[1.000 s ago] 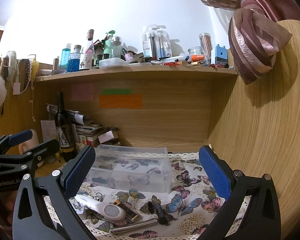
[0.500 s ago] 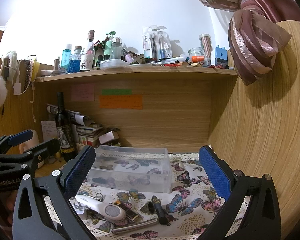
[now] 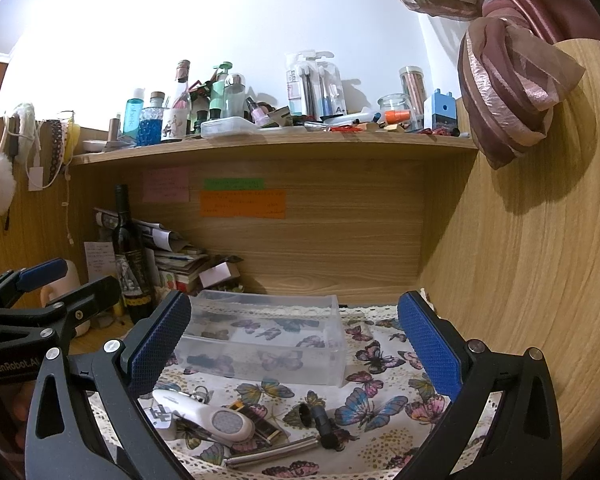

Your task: Organize rigid objects

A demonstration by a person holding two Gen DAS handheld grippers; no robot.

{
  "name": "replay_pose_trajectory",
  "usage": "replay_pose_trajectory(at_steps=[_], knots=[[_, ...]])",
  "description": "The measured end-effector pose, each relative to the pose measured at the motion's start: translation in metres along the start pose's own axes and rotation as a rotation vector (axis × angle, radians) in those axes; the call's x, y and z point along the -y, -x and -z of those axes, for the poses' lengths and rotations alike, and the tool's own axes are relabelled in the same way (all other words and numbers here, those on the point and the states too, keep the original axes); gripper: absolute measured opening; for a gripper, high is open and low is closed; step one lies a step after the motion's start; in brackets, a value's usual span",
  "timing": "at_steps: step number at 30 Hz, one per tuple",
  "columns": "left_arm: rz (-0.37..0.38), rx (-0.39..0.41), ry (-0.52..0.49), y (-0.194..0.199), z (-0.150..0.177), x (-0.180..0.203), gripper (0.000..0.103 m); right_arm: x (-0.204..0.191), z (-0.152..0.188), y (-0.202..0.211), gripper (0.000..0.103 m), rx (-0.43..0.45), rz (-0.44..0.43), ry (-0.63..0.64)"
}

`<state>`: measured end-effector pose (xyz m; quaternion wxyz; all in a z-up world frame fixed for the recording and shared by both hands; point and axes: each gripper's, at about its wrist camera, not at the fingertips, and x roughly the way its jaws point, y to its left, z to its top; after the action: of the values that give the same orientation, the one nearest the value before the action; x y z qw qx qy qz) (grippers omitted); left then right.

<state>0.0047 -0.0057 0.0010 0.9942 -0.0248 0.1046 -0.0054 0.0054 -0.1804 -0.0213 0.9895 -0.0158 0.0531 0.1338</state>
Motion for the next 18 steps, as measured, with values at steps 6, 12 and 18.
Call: replay_pose_trajectory(at_steps=[6,12,18], knots=[[0.015,0.000,0.001,0.000,0.000,0.001,0.103,-0.003,0.002,-0.002,0.103,-0.003,-0.012,0.006],[0.044,-0.033,0.031,-0.008,0.003,-0.008,0.093,0.000,0.006,-0.008,0.094,-0.033,-0.036,0.005],[0.041,-0.155,0.064,-0.033,0.018,-0.026,0.073,0.010,0.027,-0.032,0.066,-0.171,-0.040,0.001]])
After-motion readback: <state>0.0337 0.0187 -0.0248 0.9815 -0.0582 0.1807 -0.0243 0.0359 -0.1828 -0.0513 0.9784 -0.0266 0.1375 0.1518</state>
